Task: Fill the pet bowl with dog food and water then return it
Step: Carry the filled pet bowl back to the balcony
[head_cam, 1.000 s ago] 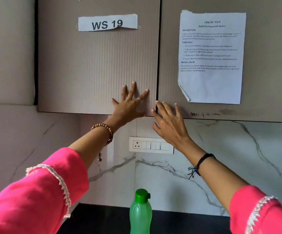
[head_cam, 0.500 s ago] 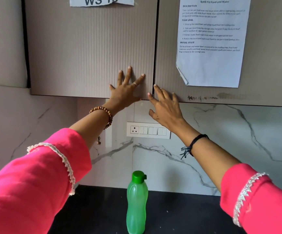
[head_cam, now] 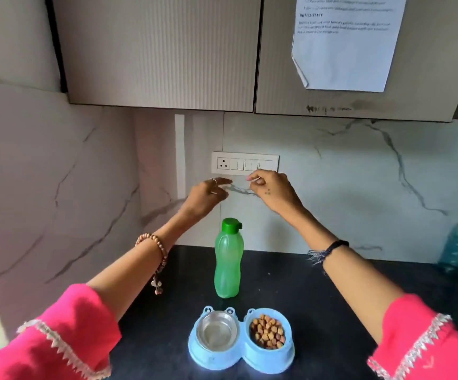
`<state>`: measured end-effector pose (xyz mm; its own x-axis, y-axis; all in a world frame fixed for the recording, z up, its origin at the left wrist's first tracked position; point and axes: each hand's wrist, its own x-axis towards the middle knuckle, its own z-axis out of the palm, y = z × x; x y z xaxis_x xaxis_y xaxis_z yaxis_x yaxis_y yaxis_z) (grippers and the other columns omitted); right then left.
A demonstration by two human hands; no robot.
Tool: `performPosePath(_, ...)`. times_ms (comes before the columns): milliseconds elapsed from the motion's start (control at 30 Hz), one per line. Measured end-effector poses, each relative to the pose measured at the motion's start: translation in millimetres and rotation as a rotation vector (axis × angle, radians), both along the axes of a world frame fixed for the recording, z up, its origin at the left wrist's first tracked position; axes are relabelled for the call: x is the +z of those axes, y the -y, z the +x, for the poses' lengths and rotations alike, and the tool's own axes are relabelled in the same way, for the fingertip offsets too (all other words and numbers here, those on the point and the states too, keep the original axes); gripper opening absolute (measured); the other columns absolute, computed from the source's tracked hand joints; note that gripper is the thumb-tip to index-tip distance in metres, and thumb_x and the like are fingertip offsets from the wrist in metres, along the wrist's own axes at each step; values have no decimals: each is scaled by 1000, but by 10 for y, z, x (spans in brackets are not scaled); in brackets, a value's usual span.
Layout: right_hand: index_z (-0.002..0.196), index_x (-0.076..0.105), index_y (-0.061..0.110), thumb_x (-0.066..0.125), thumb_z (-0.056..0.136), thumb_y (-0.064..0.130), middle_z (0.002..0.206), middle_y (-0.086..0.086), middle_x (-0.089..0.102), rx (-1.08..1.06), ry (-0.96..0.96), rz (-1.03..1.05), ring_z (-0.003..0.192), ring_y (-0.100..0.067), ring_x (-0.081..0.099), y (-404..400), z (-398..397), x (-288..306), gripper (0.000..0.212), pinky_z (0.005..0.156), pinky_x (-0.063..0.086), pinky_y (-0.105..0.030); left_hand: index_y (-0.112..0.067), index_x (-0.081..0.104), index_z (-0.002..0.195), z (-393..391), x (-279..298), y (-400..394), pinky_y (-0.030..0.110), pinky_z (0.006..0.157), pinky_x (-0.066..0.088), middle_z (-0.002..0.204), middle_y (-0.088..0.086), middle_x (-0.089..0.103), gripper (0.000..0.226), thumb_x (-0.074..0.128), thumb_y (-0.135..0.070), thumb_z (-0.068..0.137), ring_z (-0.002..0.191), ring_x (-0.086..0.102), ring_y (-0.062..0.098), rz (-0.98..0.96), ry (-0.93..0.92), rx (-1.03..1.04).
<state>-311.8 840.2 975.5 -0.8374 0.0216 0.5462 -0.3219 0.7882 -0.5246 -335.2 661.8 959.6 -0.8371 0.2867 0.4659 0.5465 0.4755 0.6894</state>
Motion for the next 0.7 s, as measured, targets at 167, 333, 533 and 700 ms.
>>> performPosePath(167,93,70,11,54,89,13,82,-8,70,-1,232,-305,78,-22,68,-14,412,-914,17,77,56,-35,-9,64,104,567,-930,110,24,67,53,88,9,69,23,44,-7,93,76,65,16,270,406,-46)
performPosePath(333,90,68,15,51,91,10,82,-9,70,-112,439,-551,73,-19,65,-60,893,-1773,18,63,50,-28,-9,65,94,962,-1756,245,22,53,53,80,8,67,22,44,-3,91,61,65,13,390,659,2)
performPosePath(533,97,69,4,55,87,2,78,-11,67,-353,503,-883,66,-17,62,-216,1304,-2544,17,60,50,-26,-3,64,102,1217,-2457,456,24,61,54,91,14,65,18,51,-2,89,78,63,20,374,728,233)
performPosePath(700,109,66,0,53,90,-1,99,-18,68,-472,540,-983,84,-25,64,-375,1399,-3009,23,72,54,-33,0,60,116,1311,-2807,545,42,88,52,113,19,63,29,53,-3,88,98,60,29,217,674,391)
